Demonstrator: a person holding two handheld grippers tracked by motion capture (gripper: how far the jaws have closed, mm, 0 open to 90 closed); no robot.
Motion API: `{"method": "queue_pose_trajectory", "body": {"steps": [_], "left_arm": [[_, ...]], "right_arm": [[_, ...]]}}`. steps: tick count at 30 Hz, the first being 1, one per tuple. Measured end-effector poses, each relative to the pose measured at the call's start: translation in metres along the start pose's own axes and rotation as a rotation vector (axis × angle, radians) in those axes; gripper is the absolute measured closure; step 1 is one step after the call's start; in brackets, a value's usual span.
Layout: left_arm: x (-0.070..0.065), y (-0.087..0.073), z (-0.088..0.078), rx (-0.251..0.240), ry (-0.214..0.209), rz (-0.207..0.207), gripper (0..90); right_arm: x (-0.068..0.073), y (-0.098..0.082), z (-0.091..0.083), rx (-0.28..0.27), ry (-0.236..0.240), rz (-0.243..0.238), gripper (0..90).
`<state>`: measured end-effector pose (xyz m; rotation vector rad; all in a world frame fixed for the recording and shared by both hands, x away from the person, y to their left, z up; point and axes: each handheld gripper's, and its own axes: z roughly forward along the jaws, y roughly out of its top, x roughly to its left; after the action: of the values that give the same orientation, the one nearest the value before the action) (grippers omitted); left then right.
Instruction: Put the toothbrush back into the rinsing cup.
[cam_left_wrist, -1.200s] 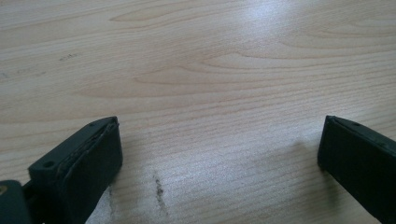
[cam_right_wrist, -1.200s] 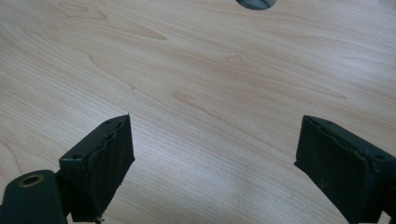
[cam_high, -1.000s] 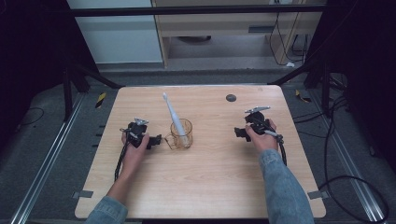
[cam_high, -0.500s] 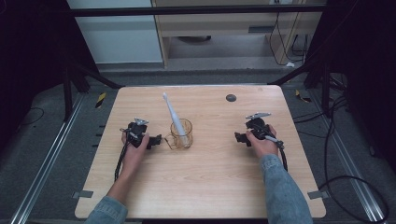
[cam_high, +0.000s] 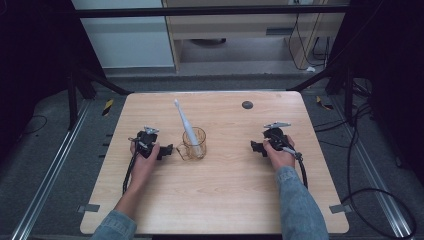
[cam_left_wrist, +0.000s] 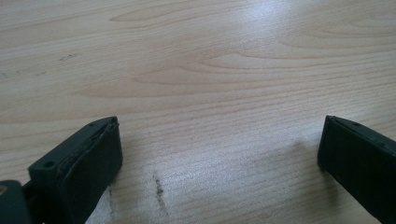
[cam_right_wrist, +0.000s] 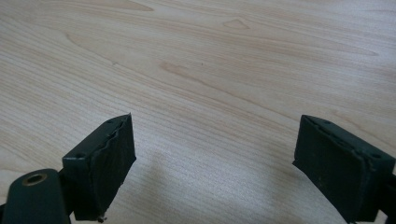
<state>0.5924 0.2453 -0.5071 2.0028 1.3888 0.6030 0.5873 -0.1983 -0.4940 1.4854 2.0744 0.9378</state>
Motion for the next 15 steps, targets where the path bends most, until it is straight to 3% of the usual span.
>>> {"method": "queue_pose_trajectory", "body": {"steps": [15], "left_arm": [[0.000, 0.000, 0.000, -0.001, -0.001, 0.000, 0.0]], "right_arm": [[0.002, -0.004, 0.014, -0.012, -0.012, 0.034, 10.1]]}}
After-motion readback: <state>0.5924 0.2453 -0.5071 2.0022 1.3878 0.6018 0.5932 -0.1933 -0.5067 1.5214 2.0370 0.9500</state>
